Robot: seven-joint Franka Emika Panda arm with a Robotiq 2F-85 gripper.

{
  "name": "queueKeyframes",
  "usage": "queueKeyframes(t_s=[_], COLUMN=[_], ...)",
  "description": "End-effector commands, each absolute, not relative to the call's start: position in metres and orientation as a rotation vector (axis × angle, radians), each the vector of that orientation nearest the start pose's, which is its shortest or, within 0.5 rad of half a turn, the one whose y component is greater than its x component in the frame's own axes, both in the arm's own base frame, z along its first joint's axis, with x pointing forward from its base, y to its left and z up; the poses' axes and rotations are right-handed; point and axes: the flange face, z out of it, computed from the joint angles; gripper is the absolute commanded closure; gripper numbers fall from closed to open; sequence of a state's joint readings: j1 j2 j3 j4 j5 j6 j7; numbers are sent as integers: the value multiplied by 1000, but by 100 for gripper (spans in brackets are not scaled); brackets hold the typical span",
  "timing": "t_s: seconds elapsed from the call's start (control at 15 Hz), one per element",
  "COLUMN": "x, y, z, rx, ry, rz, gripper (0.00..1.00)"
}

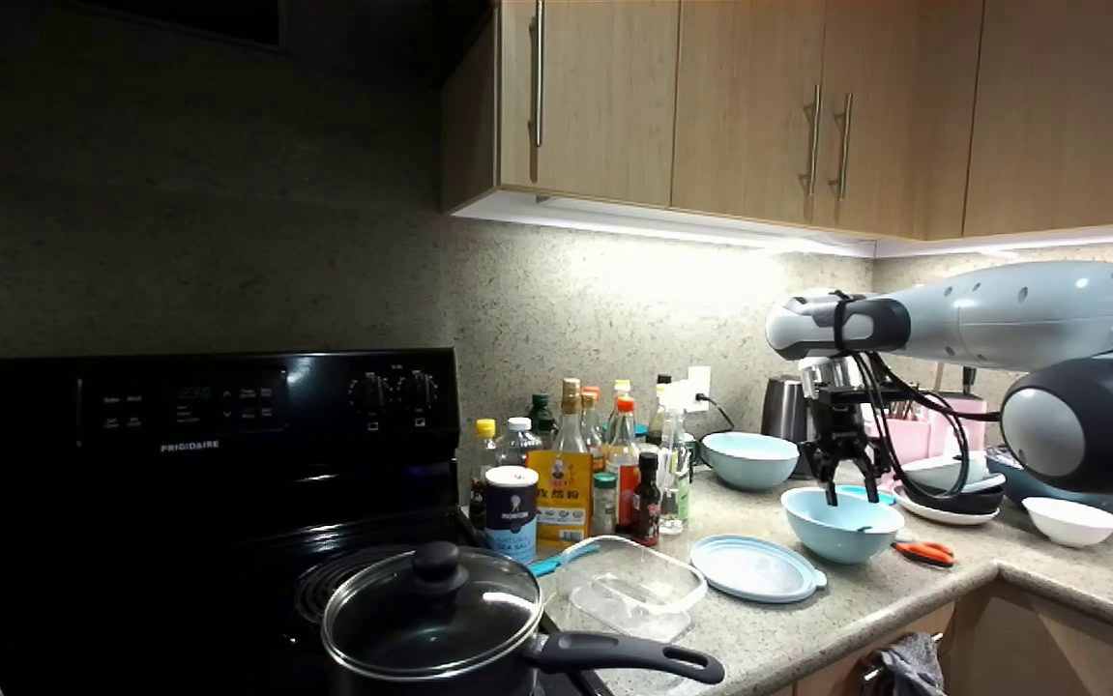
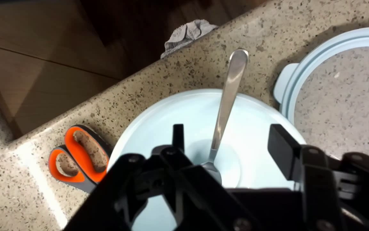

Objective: Put the spoon in the blue bowl

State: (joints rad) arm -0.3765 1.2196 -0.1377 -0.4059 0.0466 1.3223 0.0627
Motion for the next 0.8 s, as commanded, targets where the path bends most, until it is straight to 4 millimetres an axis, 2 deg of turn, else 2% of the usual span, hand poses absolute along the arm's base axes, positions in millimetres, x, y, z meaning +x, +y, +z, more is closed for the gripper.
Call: queueKeyframes(t_s=[0.0, 0.2, 0.73], x=[697, 700, 700], y=[-312, -311, -311], z=[300, 299, 296], rx=[-3033, -3038, -3037], ry=[778, 770, 768], rz=[484, 478, 481], gripper=[26, 8, 7])
